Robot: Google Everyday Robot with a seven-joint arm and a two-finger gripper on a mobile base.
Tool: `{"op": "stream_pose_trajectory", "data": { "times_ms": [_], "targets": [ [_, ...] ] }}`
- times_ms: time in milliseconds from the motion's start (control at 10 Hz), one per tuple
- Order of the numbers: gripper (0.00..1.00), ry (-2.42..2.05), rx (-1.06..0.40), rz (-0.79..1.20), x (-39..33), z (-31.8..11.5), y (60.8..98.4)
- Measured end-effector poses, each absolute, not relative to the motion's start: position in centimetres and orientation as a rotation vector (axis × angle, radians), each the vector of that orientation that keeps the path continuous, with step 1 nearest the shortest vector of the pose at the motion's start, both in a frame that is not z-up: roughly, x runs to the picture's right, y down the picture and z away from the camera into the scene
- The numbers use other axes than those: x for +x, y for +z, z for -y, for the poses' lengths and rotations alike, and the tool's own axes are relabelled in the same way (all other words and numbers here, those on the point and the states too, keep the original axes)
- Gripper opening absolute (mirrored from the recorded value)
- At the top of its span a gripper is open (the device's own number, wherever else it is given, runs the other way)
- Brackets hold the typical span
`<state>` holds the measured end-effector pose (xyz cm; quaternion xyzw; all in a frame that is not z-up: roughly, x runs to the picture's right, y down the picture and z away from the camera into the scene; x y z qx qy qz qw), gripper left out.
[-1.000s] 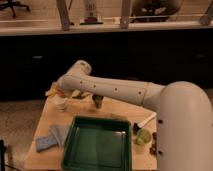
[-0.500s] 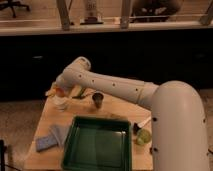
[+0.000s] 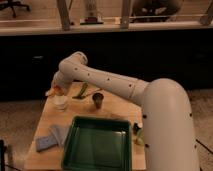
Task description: Place apple in paper cup
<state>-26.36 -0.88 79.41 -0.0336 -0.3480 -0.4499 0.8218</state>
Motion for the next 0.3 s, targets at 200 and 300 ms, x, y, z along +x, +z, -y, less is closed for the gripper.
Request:
{"op": "stream_pose_trajectory", "data": {
  "times_ms": [200, 300],
  "targets": [
    [0.03, -0.962, -0.088, 0.749, -26.72, 0.78, 79.75],
    [0.03, -0.964, -0.095, 0.753, -26.86, 0.61, 79.88]
  ]
}}
